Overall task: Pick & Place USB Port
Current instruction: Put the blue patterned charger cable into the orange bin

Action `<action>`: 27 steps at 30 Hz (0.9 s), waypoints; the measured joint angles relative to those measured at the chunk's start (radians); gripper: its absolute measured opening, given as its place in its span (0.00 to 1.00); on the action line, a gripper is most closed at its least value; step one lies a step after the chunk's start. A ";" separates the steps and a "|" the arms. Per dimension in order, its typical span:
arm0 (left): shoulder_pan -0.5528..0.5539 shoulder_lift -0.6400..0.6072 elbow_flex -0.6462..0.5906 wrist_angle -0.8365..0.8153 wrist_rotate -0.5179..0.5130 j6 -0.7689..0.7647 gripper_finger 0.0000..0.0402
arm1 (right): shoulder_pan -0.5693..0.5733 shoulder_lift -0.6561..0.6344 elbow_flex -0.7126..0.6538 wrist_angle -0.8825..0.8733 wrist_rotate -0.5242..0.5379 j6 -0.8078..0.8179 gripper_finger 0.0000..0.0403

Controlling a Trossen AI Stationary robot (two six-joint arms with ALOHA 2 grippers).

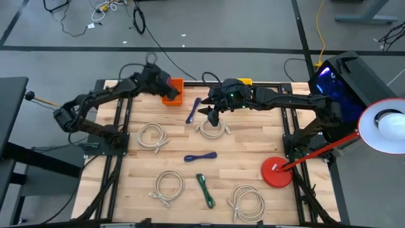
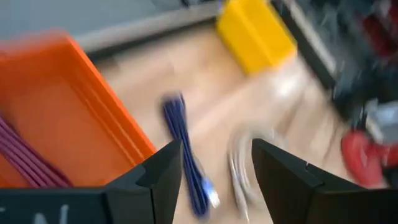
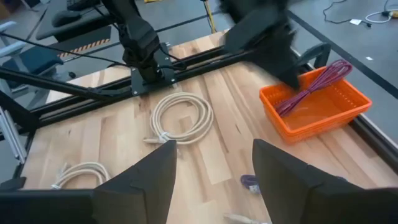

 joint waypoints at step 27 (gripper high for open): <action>-0.333 0.294 0.000 -0.012 -0.297 -0.154 0.49 | 0.007 0.000 0.000 -0.009 -0.081 -0.036 0.52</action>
